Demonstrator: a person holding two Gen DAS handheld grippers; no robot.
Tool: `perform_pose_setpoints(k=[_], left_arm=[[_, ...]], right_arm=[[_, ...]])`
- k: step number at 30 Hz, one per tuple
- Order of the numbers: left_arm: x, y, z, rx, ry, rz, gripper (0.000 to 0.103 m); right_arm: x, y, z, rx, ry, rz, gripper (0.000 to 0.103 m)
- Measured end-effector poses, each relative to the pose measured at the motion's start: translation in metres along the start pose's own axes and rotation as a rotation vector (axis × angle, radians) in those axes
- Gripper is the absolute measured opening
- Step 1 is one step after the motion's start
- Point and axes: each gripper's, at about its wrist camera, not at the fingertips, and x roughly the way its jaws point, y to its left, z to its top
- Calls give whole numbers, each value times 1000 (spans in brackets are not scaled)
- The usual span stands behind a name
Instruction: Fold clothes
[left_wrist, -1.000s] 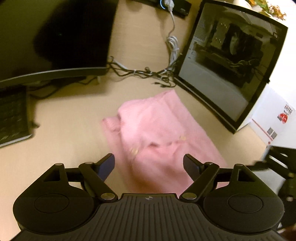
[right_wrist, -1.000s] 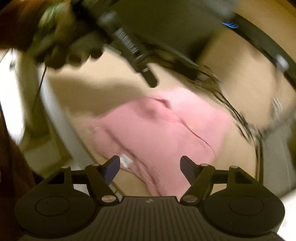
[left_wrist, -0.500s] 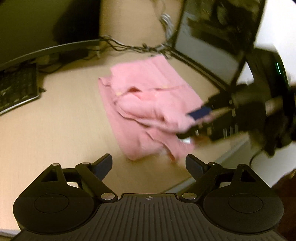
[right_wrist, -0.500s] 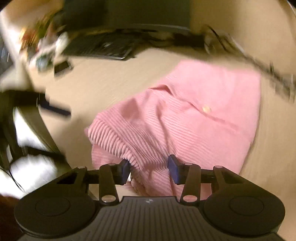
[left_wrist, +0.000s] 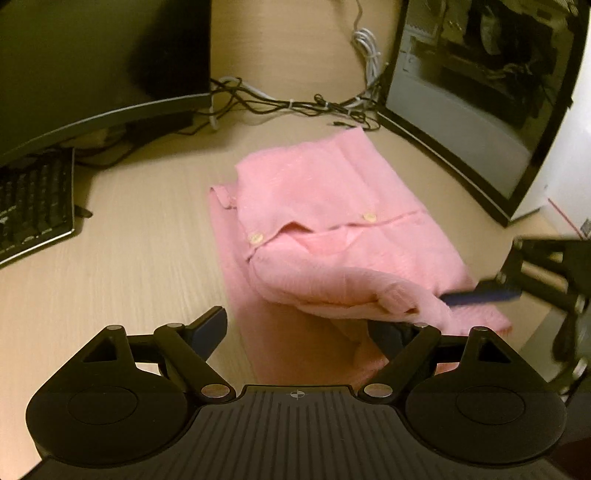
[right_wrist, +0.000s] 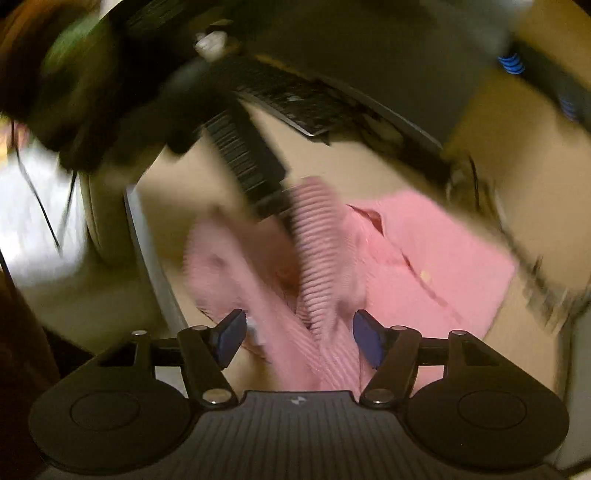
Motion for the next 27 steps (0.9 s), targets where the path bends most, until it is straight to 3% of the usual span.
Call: perform_pose_setpoints(k=[4,5,6,8,12,14,17,18,21,22,23,26,27], left_arm=[[1,5,3,-47,-6,-30,88],[-3,6,2,-49,-13,-35,88],[-6,8,0,-52,-21,-41,89],[-6,4,-3,8,-25,-39,92],[-6,-2,-9,128,-34,-36,98],[-6,-6,-11,189,-38,-34,98],[-7,-11,-16,279,-45,-31,98],[-7,-12,-17,309,-47,-30,98],[-7,-17,-21,399,-54,-28,98],[-1,-15,-16,372,-46,-39,98],[4,-12,-11,345,-39,-50,98],[20,-4,5,261,-16,-83,98],[20,2,9,222,-14,-110,98]], right_arm=[[13,19,1,-157,-14,-76,64],[15,15,5,-127,1,-58,51],[16,5,10,-44,29,-17,42],[20,-29,15,215,79,76,36],[33,-92,1,692,155,245,33],[40,-106,-8,823,176,302,33],[47,-113,-15,889,183,335,33],[47,-112,-14,880,182,328,33],[37,-85,-5,681,158,224,33],[33,-76,-2,615,150,189,33],[30,-66,1,548,142,155,37],[19,-39,11,349,117,52,64],[16,-30,14,282,109,19,65]])
